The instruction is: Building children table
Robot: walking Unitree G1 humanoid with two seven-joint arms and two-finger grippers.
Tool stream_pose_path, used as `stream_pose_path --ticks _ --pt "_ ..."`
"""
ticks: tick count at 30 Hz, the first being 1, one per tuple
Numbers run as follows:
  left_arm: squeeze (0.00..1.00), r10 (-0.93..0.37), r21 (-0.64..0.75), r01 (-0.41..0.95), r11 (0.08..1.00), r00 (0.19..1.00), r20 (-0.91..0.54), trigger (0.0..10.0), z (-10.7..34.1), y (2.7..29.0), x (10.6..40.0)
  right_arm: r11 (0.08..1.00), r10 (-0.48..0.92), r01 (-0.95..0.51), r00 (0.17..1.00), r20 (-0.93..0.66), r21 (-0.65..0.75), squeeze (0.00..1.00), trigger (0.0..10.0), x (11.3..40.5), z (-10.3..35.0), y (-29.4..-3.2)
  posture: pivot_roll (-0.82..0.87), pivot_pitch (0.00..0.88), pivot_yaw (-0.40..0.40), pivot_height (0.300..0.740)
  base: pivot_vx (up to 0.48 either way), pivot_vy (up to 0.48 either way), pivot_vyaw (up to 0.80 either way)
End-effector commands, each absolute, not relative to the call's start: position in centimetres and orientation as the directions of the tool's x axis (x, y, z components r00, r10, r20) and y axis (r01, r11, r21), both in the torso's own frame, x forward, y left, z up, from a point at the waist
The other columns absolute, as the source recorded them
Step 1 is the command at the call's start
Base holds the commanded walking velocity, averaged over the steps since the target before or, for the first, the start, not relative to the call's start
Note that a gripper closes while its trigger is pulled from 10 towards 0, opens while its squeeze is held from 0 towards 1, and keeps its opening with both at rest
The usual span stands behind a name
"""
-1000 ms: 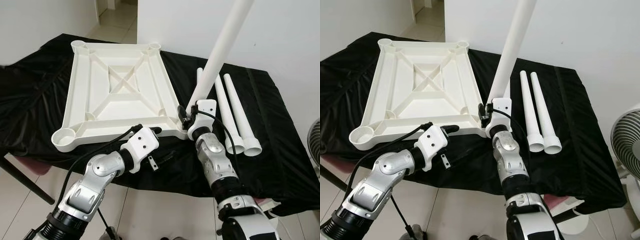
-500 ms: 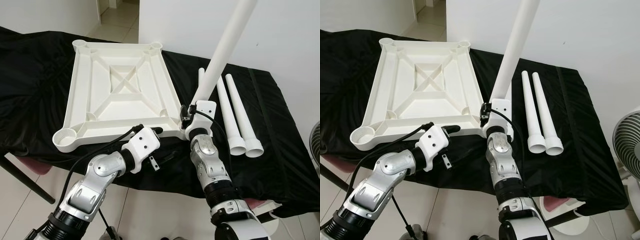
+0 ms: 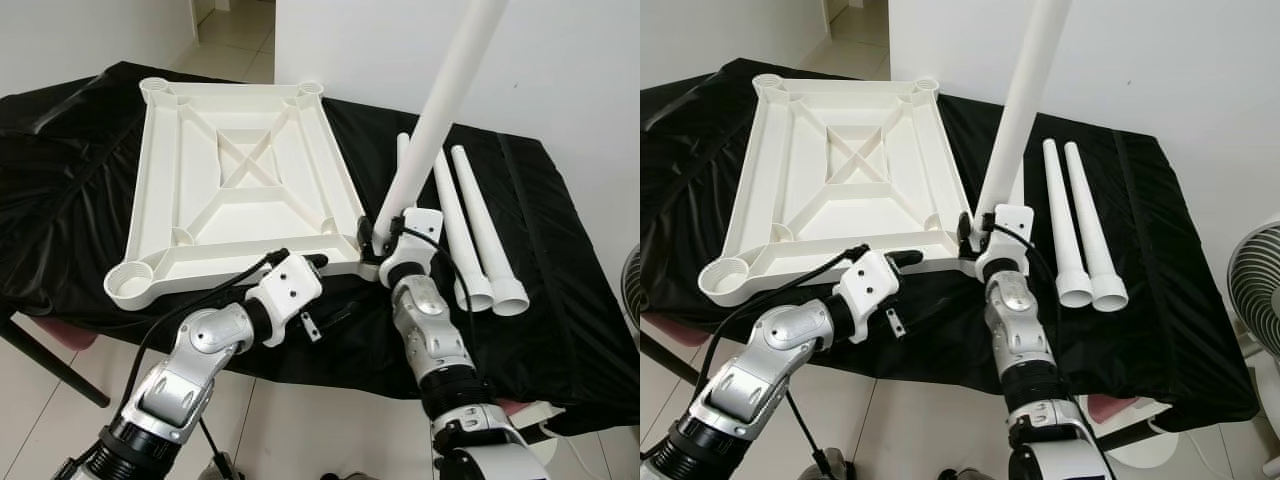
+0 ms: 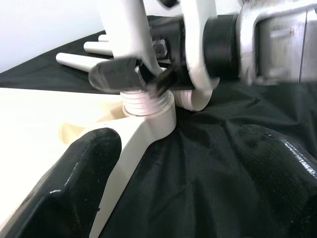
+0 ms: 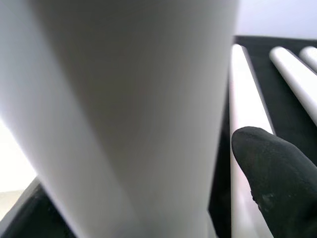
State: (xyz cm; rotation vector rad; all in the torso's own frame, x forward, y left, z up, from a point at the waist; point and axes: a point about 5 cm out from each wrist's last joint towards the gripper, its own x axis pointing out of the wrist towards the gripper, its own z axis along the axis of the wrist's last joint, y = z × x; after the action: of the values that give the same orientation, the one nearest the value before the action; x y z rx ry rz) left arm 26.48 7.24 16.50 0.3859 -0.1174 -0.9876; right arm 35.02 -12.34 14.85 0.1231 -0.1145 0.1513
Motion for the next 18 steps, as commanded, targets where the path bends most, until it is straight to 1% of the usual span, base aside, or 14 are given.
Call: stream_pose_path --ticks 1,2,3,4,5,8,9,11,16,18 --pt "0.00 -0.842 0.367 0.803 0.469 0.532 -0.087 10.0 16.4 6.9 26.3 0.962 0.243 -0.256 0.962 0.127 0.095 0.00 10.0 34.9 15.0 -12.4 0.21 0.068 -0.090 0.740 0.000 0.000 0.00" --pt "0.00 -0.842 0.367 0.803 0.469 0.532 -0.087 10.0 16.4 6.9 26.3 0.962 0.243 -0.256 0.962 0.127 0.095 0.00 10.0 34.9 15.0 -12.4 0.21 0.068 -0.090 0.740 0.000 0.000 0.00" --pt "0.00 -0.843 0.367 0.804 0.469 0.531 -0.087 10.0 16.4 6.9 26.3 0.950 0.297 -0.307 0.946 0.128 0.060 0.00 10.0 34.9 15.1 -12.5 0.21 0.062 -0.088 0.740 0.000 0.000 0.00" --pt "0.00 -0.843 0.367 0.804 0.469 0.531 -0.087 10.0 16.4 6.9 26.3 0.950 0.297 -0.307 0.946 0.128 0.060 0.00 10.0 34.9 15.1 -12.5 0.21 0.062 -0.088 0.740 0.000 0.000 0.00" --pt "0.00 -0.844 0.367 0.804 0.467 0.530 -0.086 10.0 16.4 6.9 26.3 0.933 0.354 -0.359 0.927 0.123 0.018 0.00 10.0 34.9 15.3 -12.6 0.21 0.060 -0.087 0.740 0.000 0.000 0.00" --pt "0.00 -0.844 0.368 0.805 0.466 0.529 -0.086 10.0 16.4 6.9 26.3 0.919 0.393 -0.394 0.912 0.117 -0.016 0.00 10.0 35.0 15.3 -12.7 0.21 0.060 -0.087 0.740 0.000 0.000 0.00" --pt "0.00 -0.846 0.370 0.805 0.464 0.527 -0.087 10.0 16.4 6.8 26.4 0.883 0.469 -0.464 0.878 0.097 -0.076 0.00 10.0 35.3 15.6 -13.4 0.21 0.058 -0.082 0.740 0.000 0.000 0.00" --pt "0.00 -0.846 0.370 0.805 0.464 0.527 -0.087 10.0 16.4 6.8 26.4 0.883 0.469 -0.464 0.878 0.097 -0.076 0.00 10.0 35.3 15.6 -13.4 0.21 0.058 -0.082 0.740 0.000 0.000 0.00" --pt "0.00 -0.847 0.373 0.805 0.461 0.525 -0.087 10.0 16.5 6.9 26.4 0.852 0.518 -0.505 0.851 0.085 -0.137 0.00 10.0 35.9 15.9 -13.9 0.21 0.063 -0.075 0.740 0.000 0.000 0.00" --pt "0.00 -0.845 0.373 0.804 0.463 0.527 -0.087 10.0 16.6 6.9 26.5 0.841 0.536 -0.524 0.841 0.077 -0.138 0.00 10.0 36.2 16.0 -13.9 0.21 0.069 -0.070 0.740 0.000 0.000 0.00"
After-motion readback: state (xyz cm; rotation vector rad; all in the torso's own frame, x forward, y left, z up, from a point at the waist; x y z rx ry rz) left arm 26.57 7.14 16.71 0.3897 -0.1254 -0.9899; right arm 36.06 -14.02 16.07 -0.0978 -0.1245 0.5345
